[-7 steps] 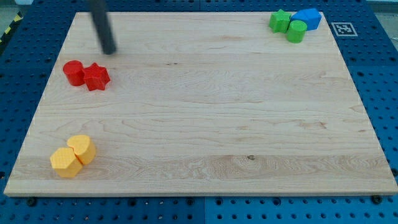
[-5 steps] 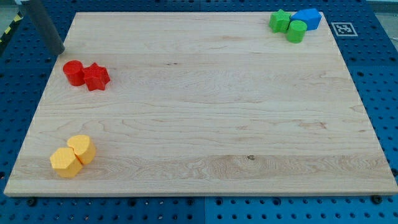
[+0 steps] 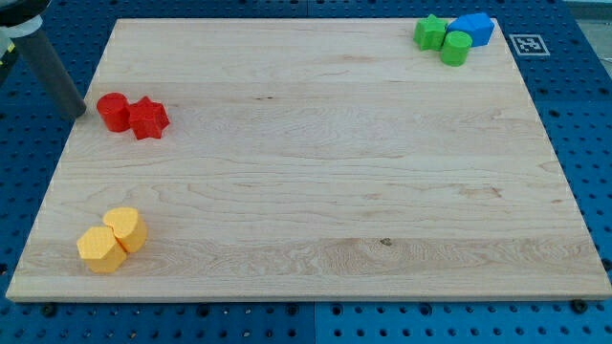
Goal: Separate the red blocks from each other
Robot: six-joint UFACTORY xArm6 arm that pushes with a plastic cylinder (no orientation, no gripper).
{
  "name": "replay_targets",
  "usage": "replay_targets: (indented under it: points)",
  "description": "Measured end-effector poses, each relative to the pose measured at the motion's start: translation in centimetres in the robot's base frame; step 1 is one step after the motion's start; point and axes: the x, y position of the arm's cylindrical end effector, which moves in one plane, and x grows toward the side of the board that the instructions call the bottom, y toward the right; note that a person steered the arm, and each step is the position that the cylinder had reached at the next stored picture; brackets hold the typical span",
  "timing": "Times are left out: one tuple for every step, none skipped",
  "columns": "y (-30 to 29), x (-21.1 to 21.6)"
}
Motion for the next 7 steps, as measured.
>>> replay_targets:
  points:
    - [0.9, 0.2]
    - [3.2, 0.2]
    - [6.3, 0.6]
    - [8.4, 2.7]
    - [10.8, 4.3]
    - [13.4, 4.4]
    - [15.9, 4.4]
